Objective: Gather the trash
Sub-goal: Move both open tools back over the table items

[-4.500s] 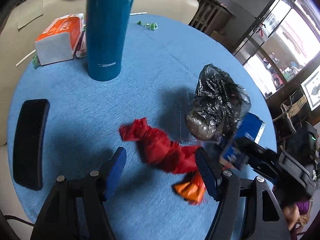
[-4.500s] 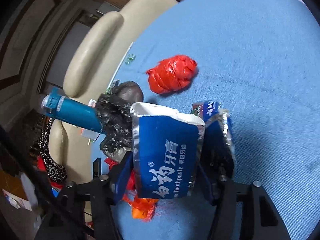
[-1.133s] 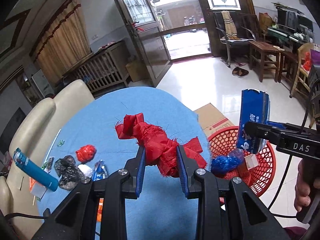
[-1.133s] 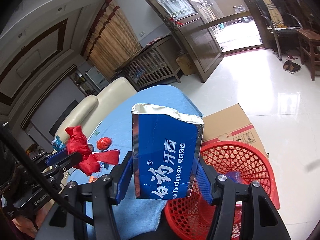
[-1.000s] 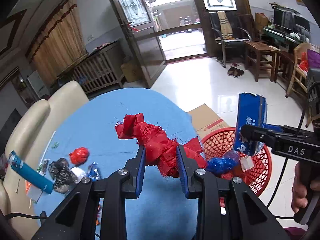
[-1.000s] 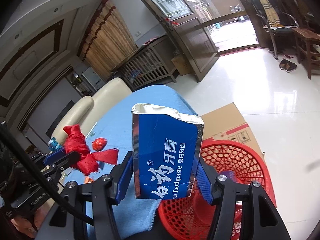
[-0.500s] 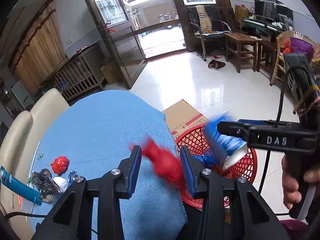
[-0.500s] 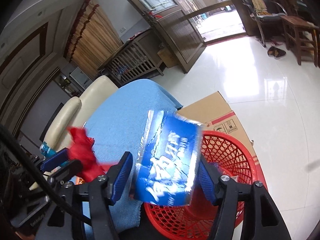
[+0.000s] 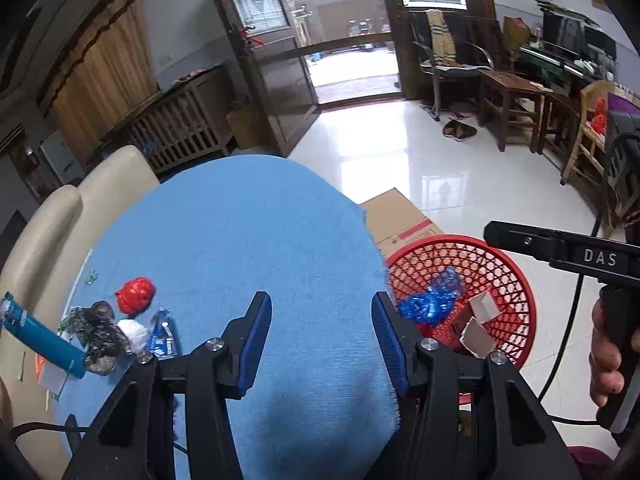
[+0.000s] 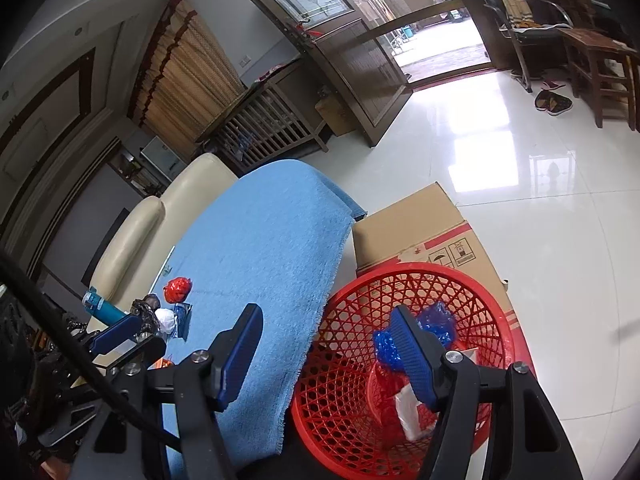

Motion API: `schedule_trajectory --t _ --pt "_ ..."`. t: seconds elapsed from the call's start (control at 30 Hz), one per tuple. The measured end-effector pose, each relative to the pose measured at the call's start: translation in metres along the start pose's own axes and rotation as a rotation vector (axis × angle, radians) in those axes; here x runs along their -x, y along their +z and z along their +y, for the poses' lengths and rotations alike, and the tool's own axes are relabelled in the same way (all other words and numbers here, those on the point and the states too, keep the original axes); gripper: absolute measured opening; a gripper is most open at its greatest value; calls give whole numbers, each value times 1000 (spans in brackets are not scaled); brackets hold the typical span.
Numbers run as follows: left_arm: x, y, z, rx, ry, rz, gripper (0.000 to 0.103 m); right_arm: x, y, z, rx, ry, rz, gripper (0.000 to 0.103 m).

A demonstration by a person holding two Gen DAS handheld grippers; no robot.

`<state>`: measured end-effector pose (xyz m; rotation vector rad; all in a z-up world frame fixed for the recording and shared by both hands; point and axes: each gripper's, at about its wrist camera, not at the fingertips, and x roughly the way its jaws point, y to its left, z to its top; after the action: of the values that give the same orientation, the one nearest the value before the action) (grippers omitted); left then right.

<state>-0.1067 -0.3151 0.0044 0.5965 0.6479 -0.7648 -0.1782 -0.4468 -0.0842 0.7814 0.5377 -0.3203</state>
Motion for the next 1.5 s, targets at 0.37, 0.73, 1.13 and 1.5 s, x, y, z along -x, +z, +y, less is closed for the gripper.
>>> schedule_trajectory --t 0.37,0.73,1.13,1.5 --pt "19 -8 30 36 116 -37 60 -4 -3 12 25 5 12 70" --pt "21 -20 60 98 179 -27 60 -11 -7 30 66 9 34 70" --pt "16 -38 89 172 217 21 60 -19 -11 42 94 4 58 70" --pt "12 -52 106 215 237 51 61 -23 -15 52 115 1 77 70"
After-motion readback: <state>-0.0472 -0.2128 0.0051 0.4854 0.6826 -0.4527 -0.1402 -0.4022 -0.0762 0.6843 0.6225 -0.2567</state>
